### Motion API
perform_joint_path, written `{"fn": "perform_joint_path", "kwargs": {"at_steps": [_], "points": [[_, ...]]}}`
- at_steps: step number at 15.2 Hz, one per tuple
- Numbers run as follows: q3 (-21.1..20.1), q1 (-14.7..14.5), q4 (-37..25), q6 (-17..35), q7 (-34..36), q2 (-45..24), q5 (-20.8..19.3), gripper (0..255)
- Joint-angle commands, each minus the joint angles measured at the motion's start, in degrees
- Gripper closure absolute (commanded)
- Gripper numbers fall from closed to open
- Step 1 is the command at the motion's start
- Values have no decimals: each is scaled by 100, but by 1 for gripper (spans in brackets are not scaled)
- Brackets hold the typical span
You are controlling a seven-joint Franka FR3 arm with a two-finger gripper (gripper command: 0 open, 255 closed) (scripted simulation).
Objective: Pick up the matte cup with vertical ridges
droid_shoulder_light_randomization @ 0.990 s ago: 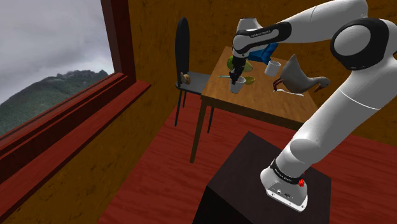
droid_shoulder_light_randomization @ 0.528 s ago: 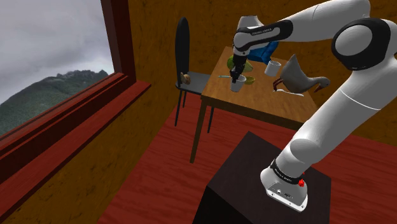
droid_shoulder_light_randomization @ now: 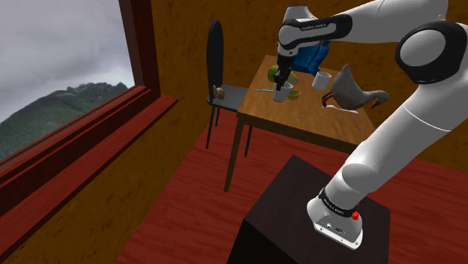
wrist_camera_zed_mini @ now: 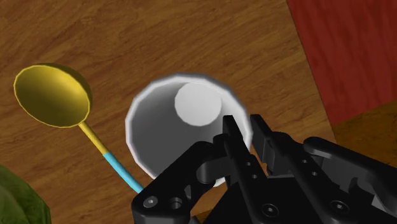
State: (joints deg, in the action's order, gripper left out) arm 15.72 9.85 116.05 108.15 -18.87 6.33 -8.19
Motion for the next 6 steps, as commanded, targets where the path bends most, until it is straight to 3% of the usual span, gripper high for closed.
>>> {"fn": "perform_joint_path", "kwargs": {"at_steps": [1, 6], "points": [[-4, -2, -152, -165, -18, 12, 4, 255], [-12, -7, -366, -404, -36, 39, 7, 255]]}}
